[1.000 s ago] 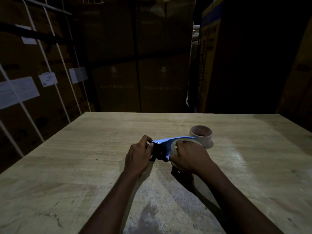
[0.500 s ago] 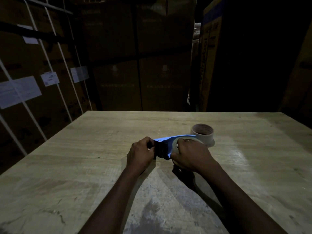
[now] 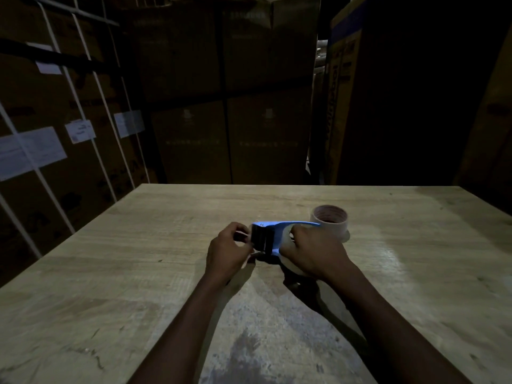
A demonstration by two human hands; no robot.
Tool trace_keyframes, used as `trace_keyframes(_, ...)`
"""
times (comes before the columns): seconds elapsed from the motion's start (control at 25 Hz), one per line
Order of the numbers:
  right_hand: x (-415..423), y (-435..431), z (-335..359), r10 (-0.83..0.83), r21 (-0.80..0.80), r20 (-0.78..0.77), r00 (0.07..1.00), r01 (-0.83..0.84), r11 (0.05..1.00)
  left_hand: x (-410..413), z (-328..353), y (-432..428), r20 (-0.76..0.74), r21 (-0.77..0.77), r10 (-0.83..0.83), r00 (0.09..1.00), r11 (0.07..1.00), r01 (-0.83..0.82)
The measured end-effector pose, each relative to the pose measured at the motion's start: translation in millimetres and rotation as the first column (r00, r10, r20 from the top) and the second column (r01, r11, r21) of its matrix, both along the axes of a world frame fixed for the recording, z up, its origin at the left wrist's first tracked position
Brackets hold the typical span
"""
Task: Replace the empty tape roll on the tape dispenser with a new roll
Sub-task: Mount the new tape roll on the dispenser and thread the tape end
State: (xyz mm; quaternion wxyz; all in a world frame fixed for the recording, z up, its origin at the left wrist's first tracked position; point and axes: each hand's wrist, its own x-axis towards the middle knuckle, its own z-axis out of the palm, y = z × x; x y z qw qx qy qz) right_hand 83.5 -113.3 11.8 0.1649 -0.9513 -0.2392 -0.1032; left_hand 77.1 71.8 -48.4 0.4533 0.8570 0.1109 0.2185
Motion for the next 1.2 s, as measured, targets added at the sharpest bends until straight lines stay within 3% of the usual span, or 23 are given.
trace_keyframes(0.16, 3.5, -2.8, 11.9, 0.047, 0.327, -0.181, 0.982, 0.015, 0.945, -5.6, 13.3, 1.8, 0.094, -0.405, -0.131, 0.987, 0.901, 0.158)
trace_keyframes(0.28, -1.3, -2.1, 18.5, 0.134, 0.554, -0.368, 0.92, 0.1, 0.827, -10.5, 18.5, -10.3, 0.135, -0.547, -0.272, 0.953, 0.781, 0.3)
trace_keyframes(0.44, -7.4, -2.7, 20.5, 0.223, 0.676, -0.549, 0.805, 0.271, 0.686, -11.6, 21.1, -18.5, 0.162, -0.601, -0.319, 0.934, 0.719, 0.35)
trace_keyframes(0.52, -6.7, -2.1, 19.1, 0.255, 0.685, -0.583, 0.772, 0.298, 0.664, -12.9, 23.0, -20.8, 0.165, -0.602, -0.323, 0.932, 0.715, 0.355)
trace_keyframes(0.92, -3.1, 10.2, 6.4, 0.217, 0.594, -0.428, 0.877, 0.092, 0.799, -14.2, 23.4, -30.0, 0.236, -0.622, -0.22, 0.947, 0.714, 0.321)
trace_keyframes(1.0, -0.3, 7.4, 8.4, 0.228, 0.677, -0.38, 0.897, 0.102, 0.729, -12.2, 21.6, -27.4, 0.251, -0.642, -0.215, 0.944, 0.693, 0.329)
trace_keyframes(1.08, 12.9, -2.8, 9.5, 0.154, 0.787, -0.316, 0.936, 0.168, 0.594, -11.1, 23.6, -24.3, 0.258, -0.663, -0.234, 0.937, 0.662, 0.348)
trace_keyframes(1.16, 24.2, -12.4, 7.2, 0.185, 0.83, -0.433, 0.882, 0.31, 0.465, -11.1, 25.8, -22.5, 0.264, -0.673, -0.257, 0.93, 0.641, 0.369)
trace_keyframes(1.2, 23.0, -13.0, 5.4, 0.267, 0.805, -0.538, 0.799, 0.394, 0.443, -11.2, 27.3, -22.3, 0.265, -0.679, -0.267, 0.926, 0.631, 0.376)
